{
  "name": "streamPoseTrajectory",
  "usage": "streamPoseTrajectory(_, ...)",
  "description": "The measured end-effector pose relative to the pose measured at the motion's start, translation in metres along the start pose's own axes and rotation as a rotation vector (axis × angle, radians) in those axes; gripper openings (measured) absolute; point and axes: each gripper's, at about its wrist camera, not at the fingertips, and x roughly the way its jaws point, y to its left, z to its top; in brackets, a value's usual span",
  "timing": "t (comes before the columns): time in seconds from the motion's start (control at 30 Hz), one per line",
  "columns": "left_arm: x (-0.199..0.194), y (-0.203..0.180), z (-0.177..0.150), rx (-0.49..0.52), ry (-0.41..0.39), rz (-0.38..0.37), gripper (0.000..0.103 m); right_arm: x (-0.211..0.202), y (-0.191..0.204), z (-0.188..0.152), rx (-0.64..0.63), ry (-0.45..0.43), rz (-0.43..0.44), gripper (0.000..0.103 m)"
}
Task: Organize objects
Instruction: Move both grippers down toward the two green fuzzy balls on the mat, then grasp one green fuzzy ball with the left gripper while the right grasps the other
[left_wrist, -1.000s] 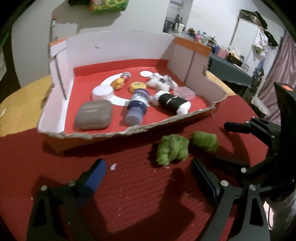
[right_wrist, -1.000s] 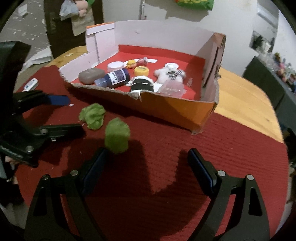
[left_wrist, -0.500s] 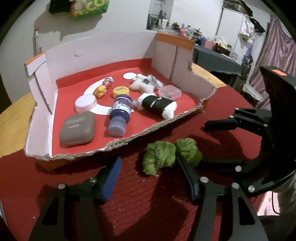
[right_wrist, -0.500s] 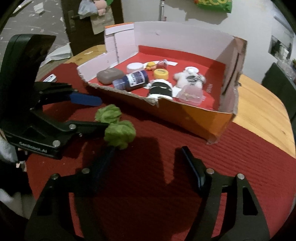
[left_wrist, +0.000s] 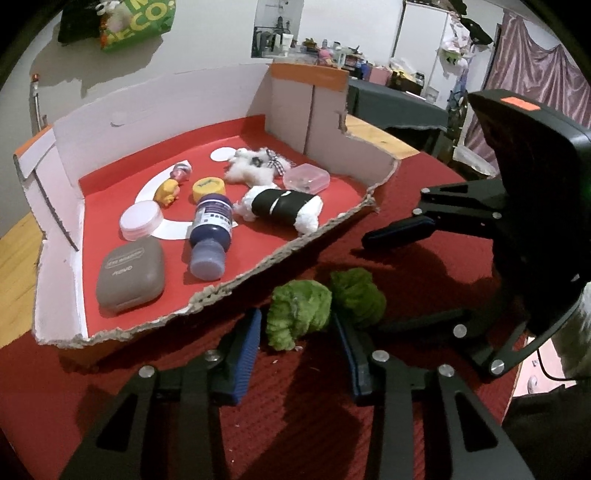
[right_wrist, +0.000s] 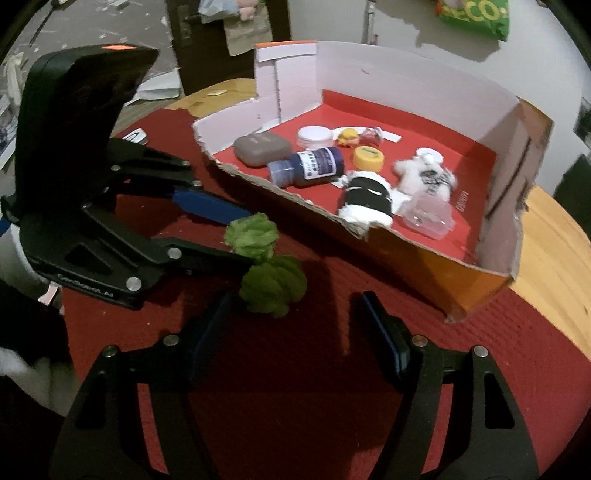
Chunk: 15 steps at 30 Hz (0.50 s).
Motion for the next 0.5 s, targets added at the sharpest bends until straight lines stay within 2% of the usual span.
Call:
streamPoseTrajectory(0.07, 0.0003, 0.0005, 0.0007, 0.005, 0.003, -0.011, 0.039, 0.0030, 0.0000, 0.0016, -0.018, 0.007, 0.006, 0.063)
streamPoseTrajectory(0.23, 0.0007, 0.0012, 0.0014, 0.024, 0.007, -0.023, 0.035, 0.0056, 0.0005, 0.0029, -0.035, 0.012, 0.005, 0.059)
streamPoseTrajectory(0.33, 0.0000, 0.0013, 0.0009, 0.035, 0.007, -0.027, 0.034, 0.0066, 0.0029, 0.0032, -0.054, 0.012, 0.011, 0.052)
streamPoseTrajectory(0.5, -0.0009, 0.0011, 0.0000, 0.043, 0.000, -0.028, 0.032, 0.0084, 0.0049, 0.0053, -0.073, 0.007, 0.032, 0.035)
